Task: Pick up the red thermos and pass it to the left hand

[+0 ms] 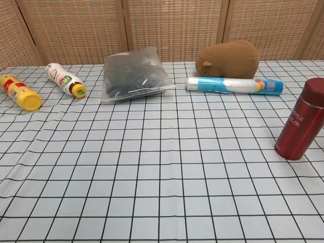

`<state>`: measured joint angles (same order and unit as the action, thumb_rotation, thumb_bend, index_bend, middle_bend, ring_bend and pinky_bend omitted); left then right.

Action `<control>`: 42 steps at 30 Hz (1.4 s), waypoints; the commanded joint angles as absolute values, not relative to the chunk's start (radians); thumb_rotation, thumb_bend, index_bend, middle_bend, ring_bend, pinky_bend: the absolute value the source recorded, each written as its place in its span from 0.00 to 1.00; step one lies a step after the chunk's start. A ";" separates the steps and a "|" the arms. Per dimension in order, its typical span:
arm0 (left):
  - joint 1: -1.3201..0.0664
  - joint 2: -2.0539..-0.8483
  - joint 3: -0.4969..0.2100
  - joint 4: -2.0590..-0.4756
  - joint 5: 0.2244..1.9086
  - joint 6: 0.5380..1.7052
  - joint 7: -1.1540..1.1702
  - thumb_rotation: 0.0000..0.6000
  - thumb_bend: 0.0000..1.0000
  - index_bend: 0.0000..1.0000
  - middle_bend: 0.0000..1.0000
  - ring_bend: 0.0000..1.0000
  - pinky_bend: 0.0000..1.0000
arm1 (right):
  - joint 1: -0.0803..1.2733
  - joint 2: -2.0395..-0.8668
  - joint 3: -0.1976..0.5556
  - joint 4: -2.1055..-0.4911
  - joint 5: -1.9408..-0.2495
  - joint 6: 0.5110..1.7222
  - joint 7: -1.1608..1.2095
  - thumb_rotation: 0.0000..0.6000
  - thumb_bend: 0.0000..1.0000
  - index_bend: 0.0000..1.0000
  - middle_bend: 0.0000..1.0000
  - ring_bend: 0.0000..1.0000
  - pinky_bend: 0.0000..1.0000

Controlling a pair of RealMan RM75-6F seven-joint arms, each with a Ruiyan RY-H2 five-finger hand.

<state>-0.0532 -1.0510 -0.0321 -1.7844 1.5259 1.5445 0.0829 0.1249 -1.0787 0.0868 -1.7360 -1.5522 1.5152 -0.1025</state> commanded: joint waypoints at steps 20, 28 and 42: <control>-0.071 -1.053 -0.033 -1.783 1.508 1.500 0.087 1.00 0.00 0.00 0.00 0.00 0.00 | 0.385 -0.918 0.131 -1.794 -1.514 1.093 0.083 1.00 0.00 0.04 0.03 0.00 0.00; -0.080 -1.053 -0.039 -1.783 1.483 1.478 0.084 1.00 0.00 0.00 0.00 0.00 0.00 | 0.486 -0.949 0.157 -1.810 -1.360 0.939 -0.078 1.00 0.09 0.13 0.12 0.08 0.16; -0.092 -1.043 -0.045 -1.782 1.455 1.449 0.067 1.00 0.00 0.00 0.00 0.00 0.00 | 0.603 -0.997 0.139 -1.825 -1.081 0.825 -0.336 1.00 0.26 0.23 0.21 0.16 0.28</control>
<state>-0.0916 -1.0437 -0.0450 -1.7822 1.4551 1.4491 0.0676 0.5837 -0.9823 0.1451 -1.8297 -1.1157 0.8326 -0.3077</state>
